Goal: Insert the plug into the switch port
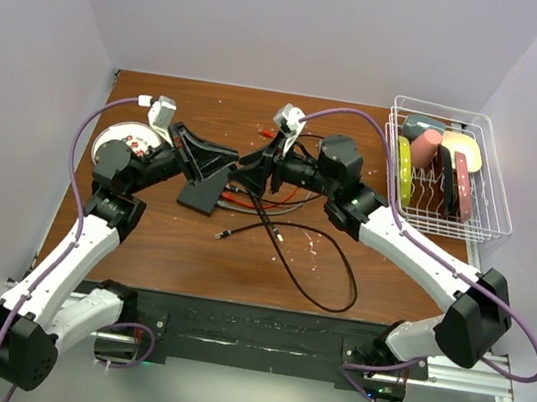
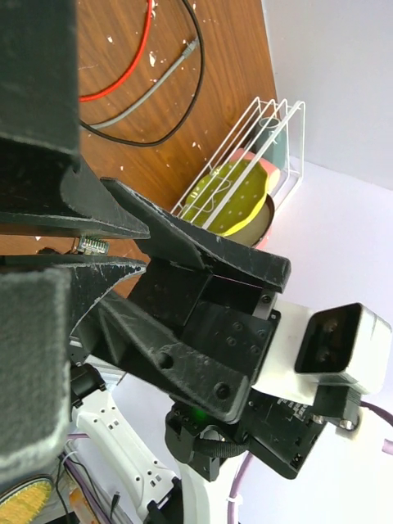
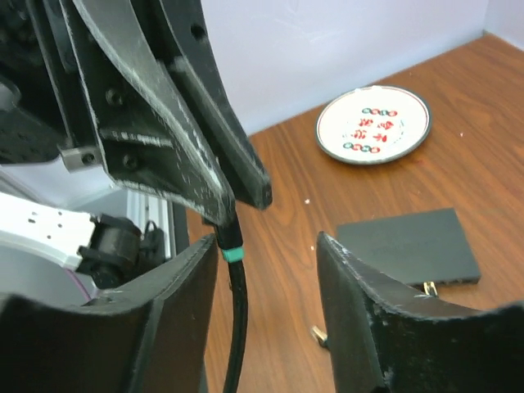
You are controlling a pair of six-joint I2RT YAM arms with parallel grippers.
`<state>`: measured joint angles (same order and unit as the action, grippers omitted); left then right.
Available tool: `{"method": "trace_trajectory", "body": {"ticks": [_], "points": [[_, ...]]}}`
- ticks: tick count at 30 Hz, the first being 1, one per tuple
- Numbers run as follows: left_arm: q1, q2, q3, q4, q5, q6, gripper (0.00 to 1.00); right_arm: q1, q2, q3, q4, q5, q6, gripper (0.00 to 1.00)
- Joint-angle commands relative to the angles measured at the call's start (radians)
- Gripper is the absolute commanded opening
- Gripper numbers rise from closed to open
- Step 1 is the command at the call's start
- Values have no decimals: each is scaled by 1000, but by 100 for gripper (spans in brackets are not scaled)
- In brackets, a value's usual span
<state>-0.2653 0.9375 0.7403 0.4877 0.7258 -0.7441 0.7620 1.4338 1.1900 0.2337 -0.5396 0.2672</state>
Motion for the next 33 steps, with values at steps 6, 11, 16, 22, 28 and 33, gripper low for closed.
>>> {"method": "trace_trajectory", "body": {"ticks": [6, 11, 16, 22, 28, 33], "points": [[-6, -12, 42, 38, 15, 15, 0, 2, -12, 39, 122, 40, 50, 0], [-6, -51, 60, -44, -18, 100, 42, -4, -21, 57, 26, 78, -23, 0], [-5, -112, 83, -222, -179, 218, 89, -76, -44, 51, -23, 24, -55, 0], [-3, -181, 61, -235, -194, 333, 98, -156, -26, 109, -149, -327, -170, 0], [-3, -266, -27, -83, -57, 379, 100, -159, -19, 140, -211, -704, -241, 0], [-5, -229, -65, 107, 194, 339, 96, -156, -44, 129, -152, -832, -203, 0]]}}
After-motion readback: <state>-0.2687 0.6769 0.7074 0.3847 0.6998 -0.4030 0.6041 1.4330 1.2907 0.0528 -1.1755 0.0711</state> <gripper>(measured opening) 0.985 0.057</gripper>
